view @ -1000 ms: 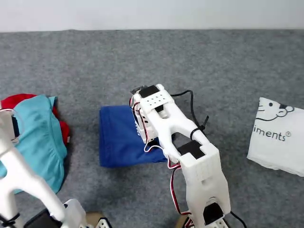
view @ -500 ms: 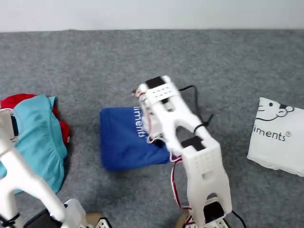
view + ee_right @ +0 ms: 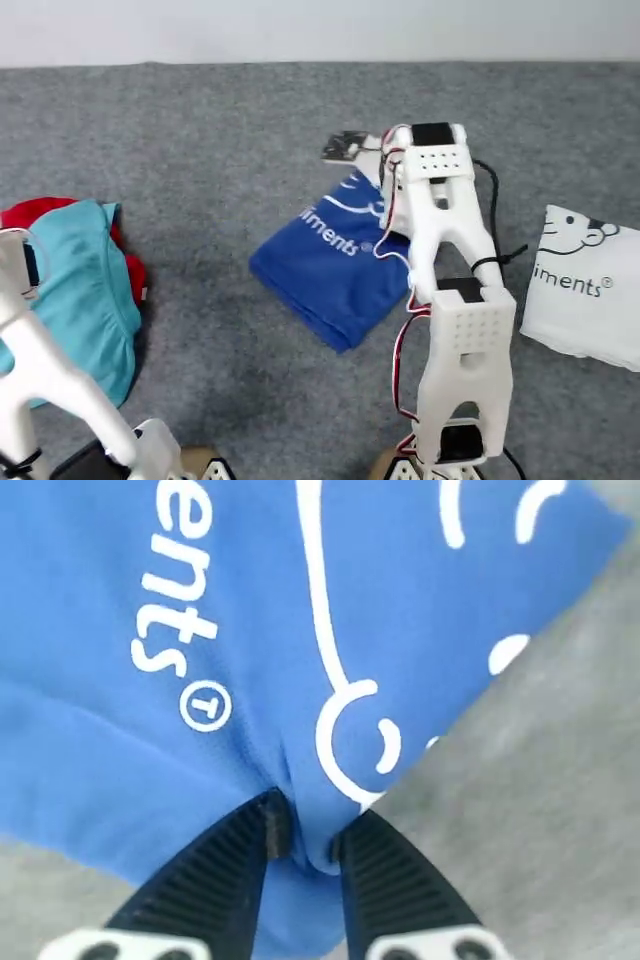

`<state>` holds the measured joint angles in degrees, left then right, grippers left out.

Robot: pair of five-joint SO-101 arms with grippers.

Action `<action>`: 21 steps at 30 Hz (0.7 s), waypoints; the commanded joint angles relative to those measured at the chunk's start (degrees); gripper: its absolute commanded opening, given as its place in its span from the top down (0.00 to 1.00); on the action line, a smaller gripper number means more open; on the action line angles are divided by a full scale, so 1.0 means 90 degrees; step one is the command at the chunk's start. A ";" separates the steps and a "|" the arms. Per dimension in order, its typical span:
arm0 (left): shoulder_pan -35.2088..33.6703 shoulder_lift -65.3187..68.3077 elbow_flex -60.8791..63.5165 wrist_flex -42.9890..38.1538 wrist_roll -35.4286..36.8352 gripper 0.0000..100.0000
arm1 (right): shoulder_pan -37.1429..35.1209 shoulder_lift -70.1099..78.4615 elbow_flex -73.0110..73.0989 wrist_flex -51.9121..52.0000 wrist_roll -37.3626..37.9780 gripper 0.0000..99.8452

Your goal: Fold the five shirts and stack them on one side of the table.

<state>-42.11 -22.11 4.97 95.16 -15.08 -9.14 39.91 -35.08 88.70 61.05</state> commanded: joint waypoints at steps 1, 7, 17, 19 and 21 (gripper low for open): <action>0.0059 -0.0176 -0.0034 -0.0147 0.0000 0.99 | -0.0454 -0.0396 -0.0371 -0.0640 0.0244 0.99; 0.0049 -0.0205 -0.0034 -0.0147 0.0000 0.99 | -0.0806 -0.0073 -0.0391 -0.1177 0.0234 0.99; 0.0117 -0.0176 -0.0044 -0.0186 -0.0020 0.99 | -0.0552 -0.0571 -0.1231 -0.0767 -0.2589 0.82; 0.0186 -0.0176 -0.0044 -0.0195 -0.0156 0.99 | -0.0542 -0.0679 -0.1397 -0.0474 -0.3683 0.75; 0.0264 -0.0176 -0.0044 -0.0186 -0.0313 0.99 | -0.0562 -0.0757 -0.1504 -0.0151 -0.4542 0.73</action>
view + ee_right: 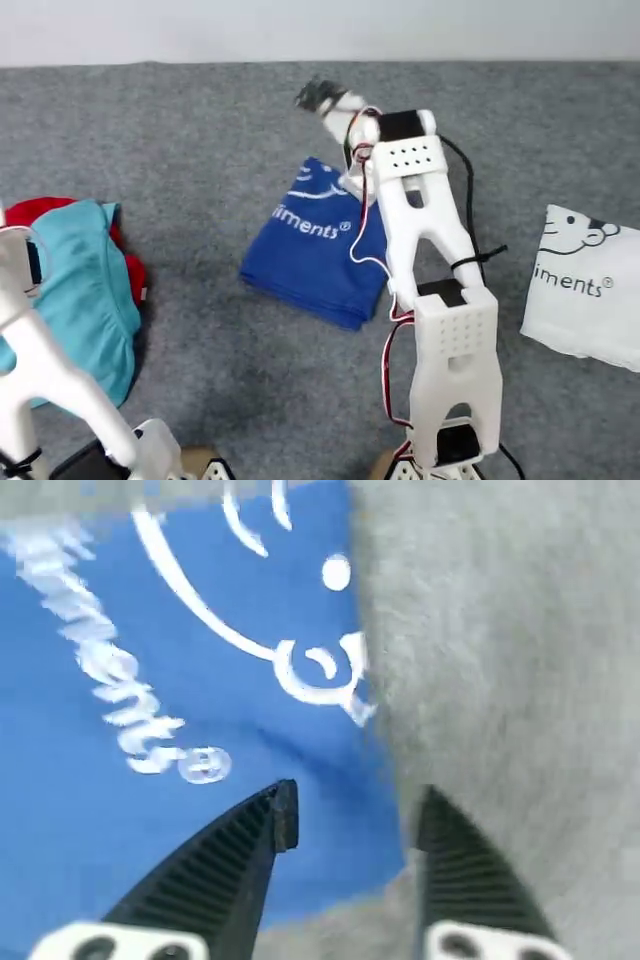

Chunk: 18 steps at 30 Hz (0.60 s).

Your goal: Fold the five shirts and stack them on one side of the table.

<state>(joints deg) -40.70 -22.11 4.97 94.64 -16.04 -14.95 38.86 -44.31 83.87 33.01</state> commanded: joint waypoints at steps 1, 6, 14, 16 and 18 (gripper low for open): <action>0.0127 -0.0176 -0.0044 -0.0127 -0.0234 0.99 | 0.0073 -0.0669 -0.0527 0.0523 -0.1758 0.73; 0.0137 -0.0176 -0.0044 -0.0088 -0.0234 0.99 | -0.0015 -0.0708 -0.0781 0.1158 -0.3165 0.73; 0.0137 -0.0176 -0.0044 -0.0078 -0.0244 0.99 | -0.0698 -0.0640 -0.0801 0.2105 -0.5919 0.73; 0.0137 -0.0195 -0.0044 -0.0078 -0.0244 0.99 | -0.0835 -0.0620 -0.0752 0.2076 -0.6300 0.72; 0.0098 -0.0215 -0.0063 -0.0117 -0.0254 0.99 | -0.0982 -0.0503 -0.0713 0.1939 -0.6545 0.69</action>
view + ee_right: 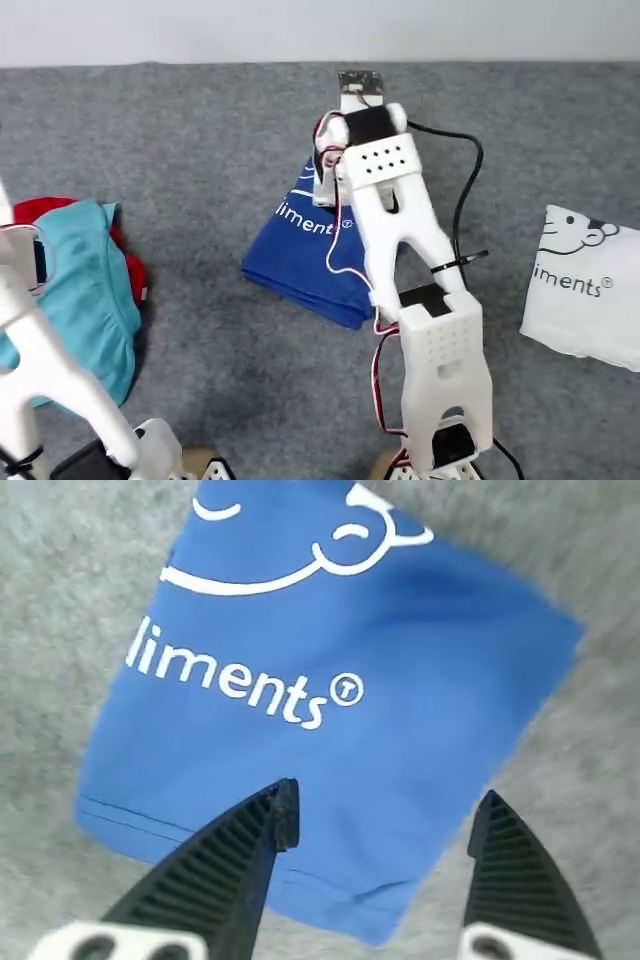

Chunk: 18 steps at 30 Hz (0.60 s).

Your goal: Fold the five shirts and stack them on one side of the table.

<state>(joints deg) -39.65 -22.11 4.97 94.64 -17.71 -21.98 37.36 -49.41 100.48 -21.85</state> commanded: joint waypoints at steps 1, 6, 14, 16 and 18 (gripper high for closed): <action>-0.0039 -0.0215 -0.0073 -0.0127 -0.0078 0.99 | -0.0249 -0.0230 -0.0166 0.0054 -0.0567 0.66; -0.0205 -0.0176 -0.0044 -0.0117 -0.0723 0.99 | -0.0230 0.0230 -0.0166 -0.0269 -0.1348 0.57; -0.0274 -0.0176 -0.0044 -0.0078 -0.0791 0.99 | 0.0093 0.0904 -0.0166 -0.0747 -0.1748 0.57; -0.0264 -0.0176 -0.0044 -0.0078 -0.0791 0.99 | 0.0073 0.1089 -0.0166 -0.0747 -0.1846 0.57; -0.0264 -0.0176 -0.0044 -0.0078 -0.0791 0.99 | 0.0063 0.1294 -0.0166 -0.0747 -0.1895 0.57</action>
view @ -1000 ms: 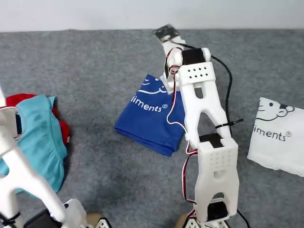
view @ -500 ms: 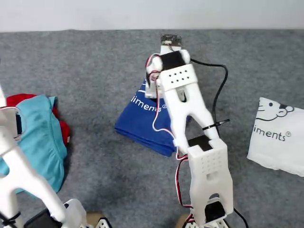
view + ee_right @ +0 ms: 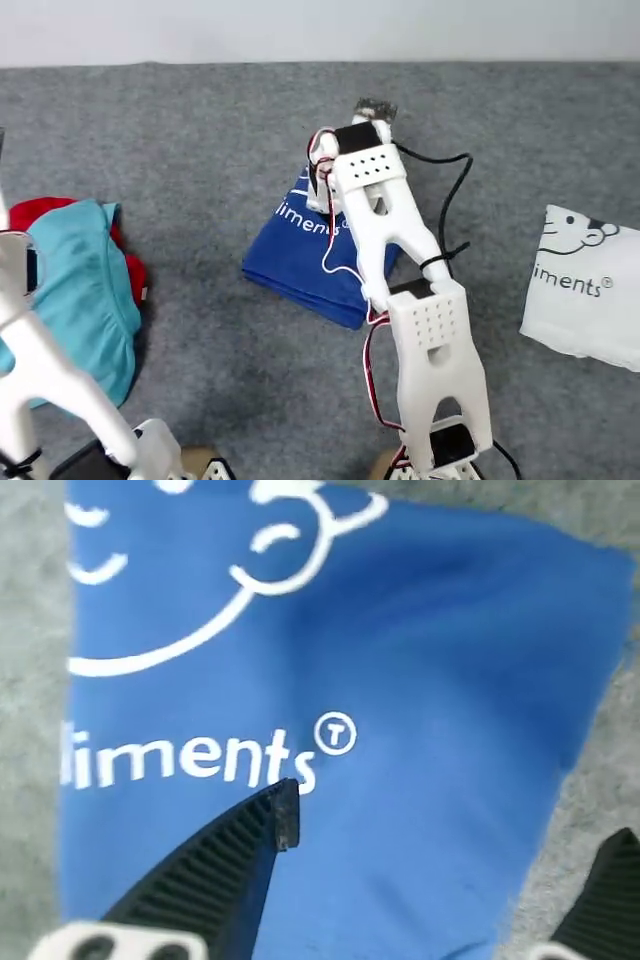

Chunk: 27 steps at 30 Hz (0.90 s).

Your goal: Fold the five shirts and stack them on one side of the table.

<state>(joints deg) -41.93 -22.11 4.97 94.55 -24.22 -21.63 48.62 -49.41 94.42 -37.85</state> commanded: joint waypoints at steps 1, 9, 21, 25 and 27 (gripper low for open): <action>-0.0010 -0.0176 -0.0044 -0.0068 -0.0068 0.99 | 0.0024 0.0161 -0.0166 -0.0073 -0.0117 0.57; -0.0010 -0.0176 -0.0044 0.0107 -0.0068 0.99 | -0.0044 0.1128 -0.0176 -0.0327 -0.0088 0.65; -0.0010 -0.0215 -0.0044 0.0107 -0.0068 0.99 | 0.0259 0.1148 -0.0664 -0.0034 0.1328 0.99; -0.0010 -0.0215 -0.0044 0.0107 -0.0078 0.99 | 0.0698 0.1148 -0.1446 0.0796 0.2227 0.99; -0.0010 -0.0215 -0.0044 0.0107 -0.0078 0.99 | 0.0952 0.1138 -0.1700 0.0972 0.2745 0.99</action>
<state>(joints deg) -41.93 -22.11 4.97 95.16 -24.22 -17.14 59.43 -59.96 100.04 -19.38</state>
